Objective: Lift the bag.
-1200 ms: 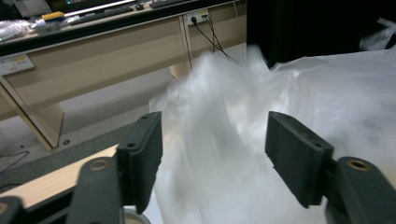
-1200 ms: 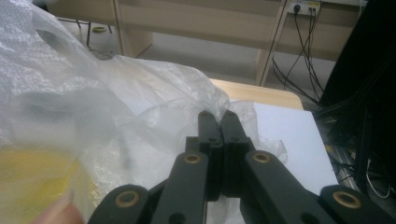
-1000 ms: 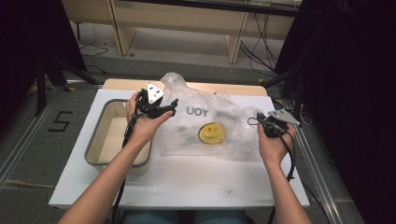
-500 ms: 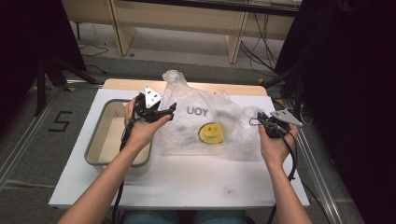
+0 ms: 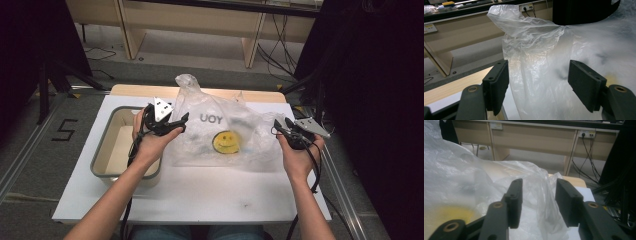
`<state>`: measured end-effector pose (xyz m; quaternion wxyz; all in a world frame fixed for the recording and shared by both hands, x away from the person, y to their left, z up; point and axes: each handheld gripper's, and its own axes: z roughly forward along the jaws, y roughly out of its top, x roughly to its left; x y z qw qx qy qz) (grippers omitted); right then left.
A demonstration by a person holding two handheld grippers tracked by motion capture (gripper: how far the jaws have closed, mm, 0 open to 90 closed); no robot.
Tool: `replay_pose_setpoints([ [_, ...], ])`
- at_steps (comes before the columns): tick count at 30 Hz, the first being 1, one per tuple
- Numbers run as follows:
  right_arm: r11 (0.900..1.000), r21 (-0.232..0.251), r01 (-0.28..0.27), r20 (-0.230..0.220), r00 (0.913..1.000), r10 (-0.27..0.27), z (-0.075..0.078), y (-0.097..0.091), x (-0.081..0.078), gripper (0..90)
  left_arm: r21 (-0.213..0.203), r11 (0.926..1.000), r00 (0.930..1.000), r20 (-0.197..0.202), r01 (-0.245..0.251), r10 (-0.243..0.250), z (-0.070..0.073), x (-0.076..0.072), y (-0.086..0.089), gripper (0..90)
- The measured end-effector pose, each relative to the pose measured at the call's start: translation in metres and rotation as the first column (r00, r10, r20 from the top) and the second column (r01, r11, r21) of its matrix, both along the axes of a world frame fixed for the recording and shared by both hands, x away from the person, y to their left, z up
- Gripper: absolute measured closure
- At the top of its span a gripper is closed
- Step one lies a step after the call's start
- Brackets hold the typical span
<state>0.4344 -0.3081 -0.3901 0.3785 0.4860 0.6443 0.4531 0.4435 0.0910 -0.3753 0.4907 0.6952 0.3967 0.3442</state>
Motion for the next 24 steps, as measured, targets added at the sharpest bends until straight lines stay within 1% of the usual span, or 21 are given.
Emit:
replay_pose_setpoints([
  [3, 0.9999, 0.012, 0.009, 0.019, 0.9998, -0.009, 0.002, -0.001, -0.002, 47.9, 0.000, 1.0000, 1.0000, 0.004, 0.001, -0.001, 0.000, -0.001, -0.001, 33.3],
  [6, 0.9999, 0.005, 0.016, 0.056, 0.9983, -0.017, 0.004, -0.002, -0.004, 40.4, 0.006, 1.0000, 1.0000, 0.005, 0.003, -0.003, -0.001, -0.002, 0.000, 33.3],
  [10, 0.9994, -0.001, 0.034, 0.082, 0.9961, -0.034, 0.007, -0.005, -0.007, 33.9, 0.005, 1.0000, 1.0000, 0.004, 0.000, 0.000, -0.002, -0.004, 0.000, 33.3],
  [13, 0.9989, -0.004, 0.046, 0.088, 0.9951, -0.045, 0.008, -0.007, -0.010, 31.5, 0.001, 1.0000, 1.0000, 0.006, 0.001, -0.001, -0.002, -0.004, 0.000, 33.4],
  [16, 0.9988, -0.012, 0.047, 0.084, 0.9954, -0.046, 0.008, -0.008, -0.011, 29.3, 0.012, 0.9999, 1.0000, 0.004, 0.004, -0.004, -0.003, -0.005, 0.001, 33.4],
  [21, 0.9990, -0.017, 0.041, 0.080, 0.9960, -0.040, 0.007, -0.008, -0.012, 29.4, 0.006, 1.0000, 1.0000, 0.003, 0.004, -0.004, -0.004, -0.006, 0.001, 33.3],
  [24, 0.9994, -0.017, 0.028, 0.081, 0.9964, -0.027, 0.007, -0.008, -0.013, 29.4, 0.014, 0.9999, 1.0000, 0.004, 0.005, -0.005, -0.004, -0.008, 0.002, 33.3],
])
